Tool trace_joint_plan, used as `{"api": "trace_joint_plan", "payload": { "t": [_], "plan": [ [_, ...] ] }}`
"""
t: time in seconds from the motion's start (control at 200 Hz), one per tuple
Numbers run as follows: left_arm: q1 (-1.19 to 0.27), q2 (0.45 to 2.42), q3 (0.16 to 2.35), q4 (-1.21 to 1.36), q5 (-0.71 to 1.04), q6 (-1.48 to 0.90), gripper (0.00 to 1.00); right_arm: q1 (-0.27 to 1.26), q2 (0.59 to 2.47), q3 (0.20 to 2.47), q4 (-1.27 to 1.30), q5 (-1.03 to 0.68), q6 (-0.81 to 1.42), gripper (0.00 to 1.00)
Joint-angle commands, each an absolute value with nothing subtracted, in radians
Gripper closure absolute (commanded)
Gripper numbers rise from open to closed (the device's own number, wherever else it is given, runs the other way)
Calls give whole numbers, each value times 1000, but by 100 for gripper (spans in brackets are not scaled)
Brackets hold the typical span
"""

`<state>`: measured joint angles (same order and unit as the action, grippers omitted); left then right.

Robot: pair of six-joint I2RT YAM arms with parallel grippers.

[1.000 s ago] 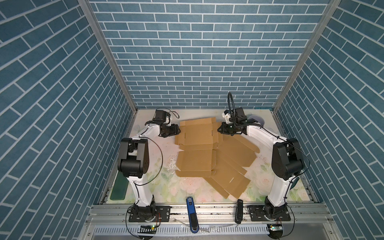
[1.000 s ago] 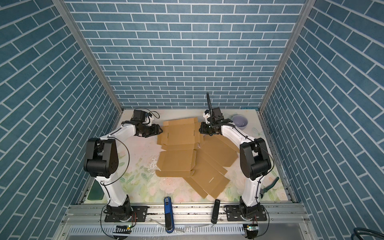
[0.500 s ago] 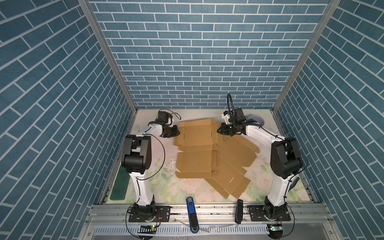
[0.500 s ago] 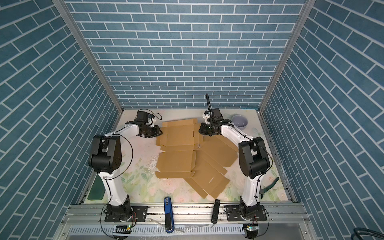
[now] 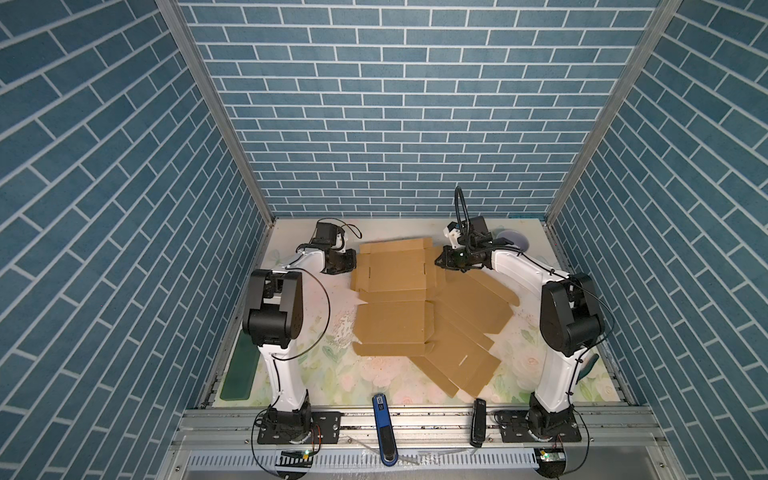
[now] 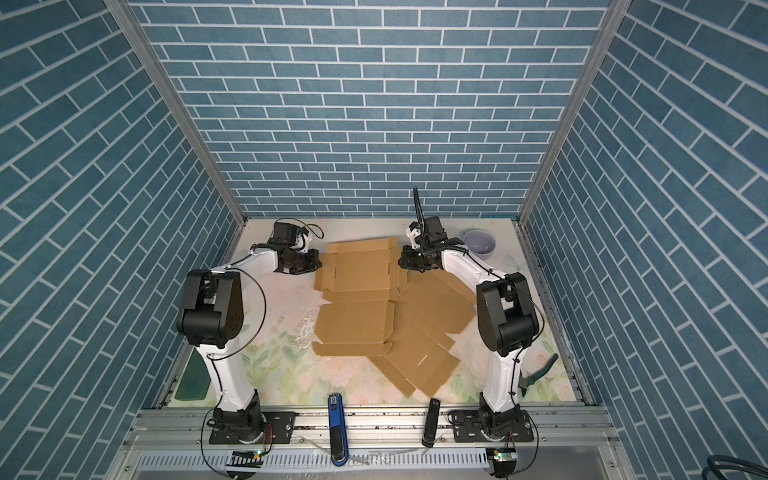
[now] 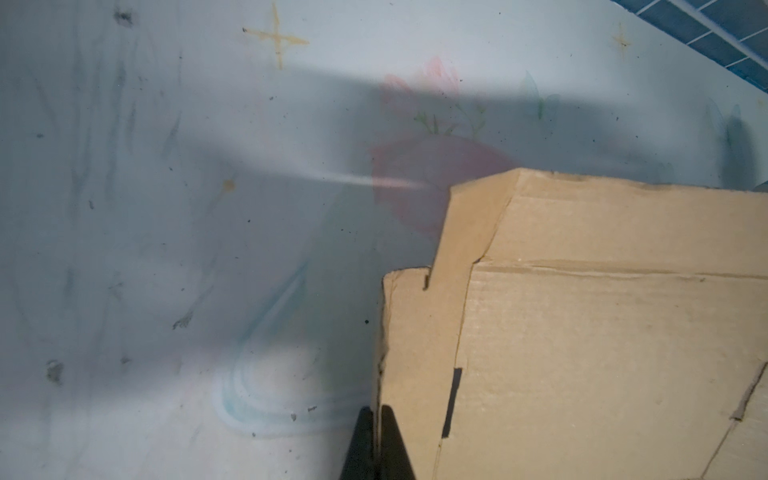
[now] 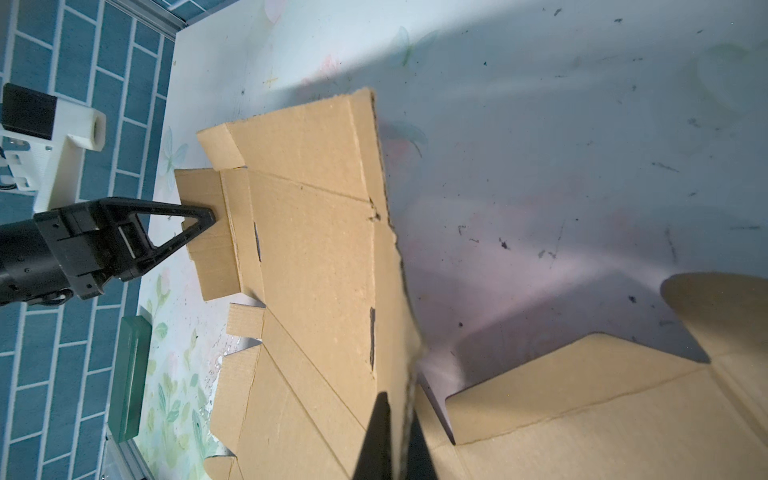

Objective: Fold the paper box

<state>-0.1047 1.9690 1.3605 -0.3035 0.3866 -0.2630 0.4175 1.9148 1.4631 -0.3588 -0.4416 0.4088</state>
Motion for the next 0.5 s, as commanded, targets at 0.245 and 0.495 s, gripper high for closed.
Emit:
{"api": "trace_joint_plan", "payload": {
  "t": [0.245,0.495],
  "plan": [
    [-109,1820,1224,-130,294,-336,100,404,1896,1523,-368,-422,405,75],
    [-112,1662,1046,44,228,-398,100,402,1834,1602,-494,-288,620,61]
  ]
}}
